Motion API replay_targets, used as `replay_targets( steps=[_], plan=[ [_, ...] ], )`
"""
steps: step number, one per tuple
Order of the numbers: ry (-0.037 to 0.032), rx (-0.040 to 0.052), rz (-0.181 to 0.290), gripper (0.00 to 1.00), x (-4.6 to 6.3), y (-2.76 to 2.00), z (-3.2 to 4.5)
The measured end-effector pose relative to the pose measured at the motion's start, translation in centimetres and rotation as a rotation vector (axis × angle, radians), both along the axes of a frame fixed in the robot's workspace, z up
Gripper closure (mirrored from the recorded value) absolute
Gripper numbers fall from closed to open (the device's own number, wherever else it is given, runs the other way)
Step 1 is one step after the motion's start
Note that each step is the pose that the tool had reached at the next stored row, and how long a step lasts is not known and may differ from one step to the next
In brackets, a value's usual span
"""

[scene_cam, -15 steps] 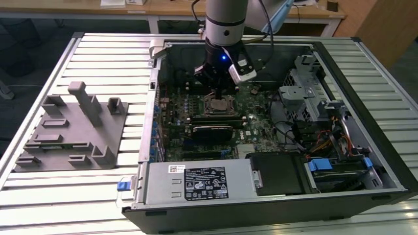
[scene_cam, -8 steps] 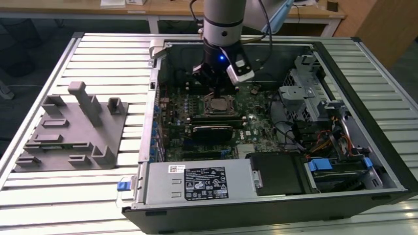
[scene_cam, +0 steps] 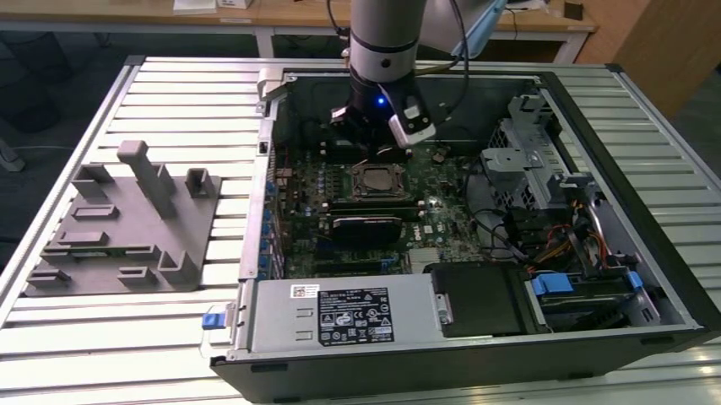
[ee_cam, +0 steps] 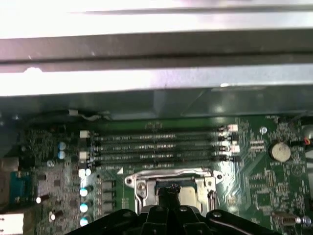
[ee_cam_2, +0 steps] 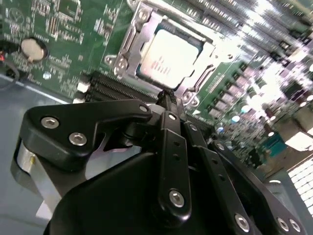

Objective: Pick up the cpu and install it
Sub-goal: 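Install the first cpu locking lever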

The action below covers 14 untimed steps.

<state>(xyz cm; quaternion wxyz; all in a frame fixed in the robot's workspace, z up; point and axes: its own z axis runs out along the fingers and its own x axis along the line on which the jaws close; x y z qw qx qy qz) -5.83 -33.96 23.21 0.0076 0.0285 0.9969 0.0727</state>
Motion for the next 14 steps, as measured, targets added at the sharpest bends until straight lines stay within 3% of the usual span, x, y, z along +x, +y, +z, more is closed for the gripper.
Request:
replay_targets(
  steps=[5, 8, 10, 13, 14],
  plan=[
    [0.0000, 0.0169, 0.000, 0.89, 0.00, 0.00, -0.32],
    [-0.0060, 0.0207, 0.000, 0.89, 0.00, 0.00, -0.45],
    [-0.0196, 0.0211, 0.000, 0.89, 0.00, 0.00, -0.54],
    [-0.0502, 0.0211, 0.001, 0.89, 0.00, 0.00, -0.62],
    [-0.0801, 0.0220, 0.001, 0.89, -0.03, 0.01, -0.71]
  ],
)
